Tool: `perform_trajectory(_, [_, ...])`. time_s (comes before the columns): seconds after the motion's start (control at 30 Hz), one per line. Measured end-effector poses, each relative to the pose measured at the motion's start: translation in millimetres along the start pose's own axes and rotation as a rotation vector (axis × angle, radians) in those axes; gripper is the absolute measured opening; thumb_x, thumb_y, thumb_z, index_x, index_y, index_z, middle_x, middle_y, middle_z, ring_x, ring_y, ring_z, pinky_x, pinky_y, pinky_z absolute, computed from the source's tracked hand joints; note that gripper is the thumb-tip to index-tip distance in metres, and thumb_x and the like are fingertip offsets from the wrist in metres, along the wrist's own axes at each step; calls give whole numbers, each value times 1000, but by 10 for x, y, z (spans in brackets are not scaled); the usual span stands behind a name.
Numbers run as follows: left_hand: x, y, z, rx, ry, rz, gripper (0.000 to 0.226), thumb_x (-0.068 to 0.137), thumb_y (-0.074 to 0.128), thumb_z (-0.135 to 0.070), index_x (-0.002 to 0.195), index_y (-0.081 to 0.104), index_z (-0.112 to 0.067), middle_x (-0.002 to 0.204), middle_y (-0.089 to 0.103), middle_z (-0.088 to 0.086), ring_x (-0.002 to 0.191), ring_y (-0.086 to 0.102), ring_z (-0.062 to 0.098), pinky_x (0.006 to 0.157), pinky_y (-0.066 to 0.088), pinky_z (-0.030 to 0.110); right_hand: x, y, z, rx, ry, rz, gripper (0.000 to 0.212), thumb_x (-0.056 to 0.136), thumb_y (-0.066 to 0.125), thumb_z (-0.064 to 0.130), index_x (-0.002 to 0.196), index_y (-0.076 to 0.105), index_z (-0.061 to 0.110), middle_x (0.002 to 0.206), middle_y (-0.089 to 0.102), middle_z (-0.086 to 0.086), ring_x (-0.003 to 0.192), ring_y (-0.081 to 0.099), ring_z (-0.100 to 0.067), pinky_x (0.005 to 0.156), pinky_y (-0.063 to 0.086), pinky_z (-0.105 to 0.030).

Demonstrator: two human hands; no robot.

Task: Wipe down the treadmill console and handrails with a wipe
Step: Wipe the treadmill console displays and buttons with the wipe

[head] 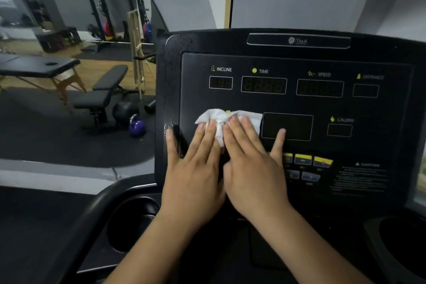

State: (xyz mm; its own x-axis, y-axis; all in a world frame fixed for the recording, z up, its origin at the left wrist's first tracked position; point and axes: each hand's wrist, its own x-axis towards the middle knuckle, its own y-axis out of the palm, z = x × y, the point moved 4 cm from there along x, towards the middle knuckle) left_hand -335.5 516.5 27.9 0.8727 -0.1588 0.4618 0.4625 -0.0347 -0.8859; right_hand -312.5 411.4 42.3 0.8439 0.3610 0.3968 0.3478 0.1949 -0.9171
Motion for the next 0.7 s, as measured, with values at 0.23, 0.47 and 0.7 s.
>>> perform_trajectory(0.23, [-312, 103, 75, -25, 20, 45, 70, 88, 41, -46, 146, 41, -9, 156, 30, 11, 145, 27, 24, 111, 16, 70, -276, 167, 147, 53, -50, 34, 69, 80, 29, 27, 146, 38, 13, 156, 28, -1, 146, 17, -18, 107, 18, -72])
perform_trajectory(0.47, [-266, 40, 228, -35, -58, 3, 69, 89, 37, -44, 144, 43, -3, 155, 32, 15, 144, 28, 28, 113, 16, 66, -82, 122, 266, 46, -57, 33, 70, 82, 25, 30, 150, 27, 17, 159, 21, 2, 148, 7, -14, 111, 7, -70])
perform_trajectory(0.7, [-270, 13, 427, -14, -113, -25, 76, 88, 36, -51, 150, 30, -6, 157, 25, 16, 146, 21, 29, 116, 11, 63, -2, 141, 422, 31, -148, 64, 67, 86, 24, 28, 152, 21, 19, 161, 11, 4, 148, -1, -12, 110, -1, -70])
